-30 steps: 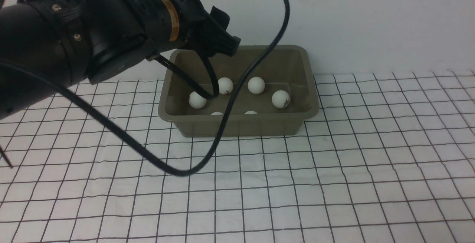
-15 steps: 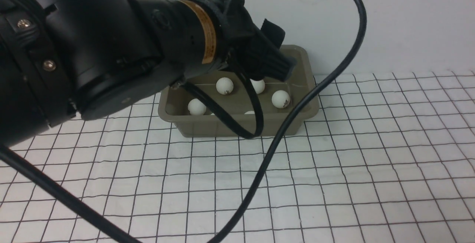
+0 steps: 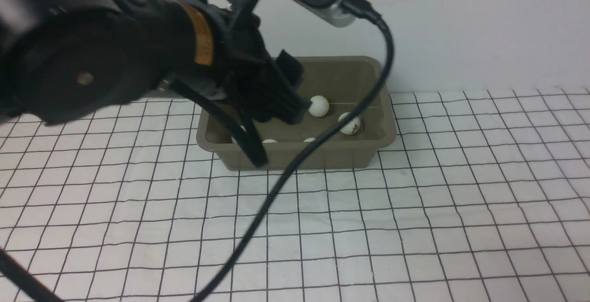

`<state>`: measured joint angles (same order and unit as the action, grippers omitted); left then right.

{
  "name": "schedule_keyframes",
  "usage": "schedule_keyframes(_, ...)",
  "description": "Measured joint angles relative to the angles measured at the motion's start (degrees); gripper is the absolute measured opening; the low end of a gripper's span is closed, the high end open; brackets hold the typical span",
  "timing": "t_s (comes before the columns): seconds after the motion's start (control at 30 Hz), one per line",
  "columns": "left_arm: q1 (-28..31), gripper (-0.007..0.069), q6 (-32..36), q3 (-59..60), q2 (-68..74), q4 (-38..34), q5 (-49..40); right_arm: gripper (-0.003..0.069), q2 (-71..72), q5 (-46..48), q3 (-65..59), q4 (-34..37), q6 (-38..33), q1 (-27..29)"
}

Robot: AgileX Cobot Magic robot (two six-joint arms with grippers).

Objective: Put the table tennis balls into the box on the white checkered tablecloth.

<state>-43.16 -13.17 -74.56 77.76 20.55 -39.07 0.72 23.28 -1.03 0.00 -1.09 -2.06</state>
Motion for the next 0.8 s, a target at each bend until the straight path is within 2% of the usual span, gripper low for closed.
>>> schedule_keyframes(0.07,7.4,0.0447,18.0,1.1,-3.5,-14.8,-1.1,0.0482,0.0,0.0,0.0,0.0,0.0,0.0)
schedule_keyframes(0.1,8.4,0.0447,19.2,1.6,-3.9,-17.7,-1.1,0.0482,0.0,0.0,0.0,0.0,0.0,0.0)
schedule_keyframes(0.2,17.2,0.0447,36.4,5.6,-7.8,-30.6,-0.5,0.0482,0.0,0.0,0.0,0.0,0.0,0.0)
schedule_keyframes(0.27,21.0,0.0447,40.3,8.9,-9.7,-34.7,0.4,0.0482,0.0,0.0,0.0,0.0,0.0,0.0)
schedule_keyframes(0.33,25.8,0.0447,42.8,13.6,-13.4,-37.1,1.1,0.0482,0.0,0.0,0.0,0.0,0.0,0.0)
schedule_keyframes(0.43,29.4,0.0447,42.5,19.8,-18.2,-36.9,1.9,0.0482,0.0,0.0,0.0,0.0,0.0,0.0)
schedule_keyframes(0.8,40.6,0.0447,32.4,46.2,-43.8,-34.7,3.5,0.0482,0.0,0.0,0.0,0.0,0.0,0.0)
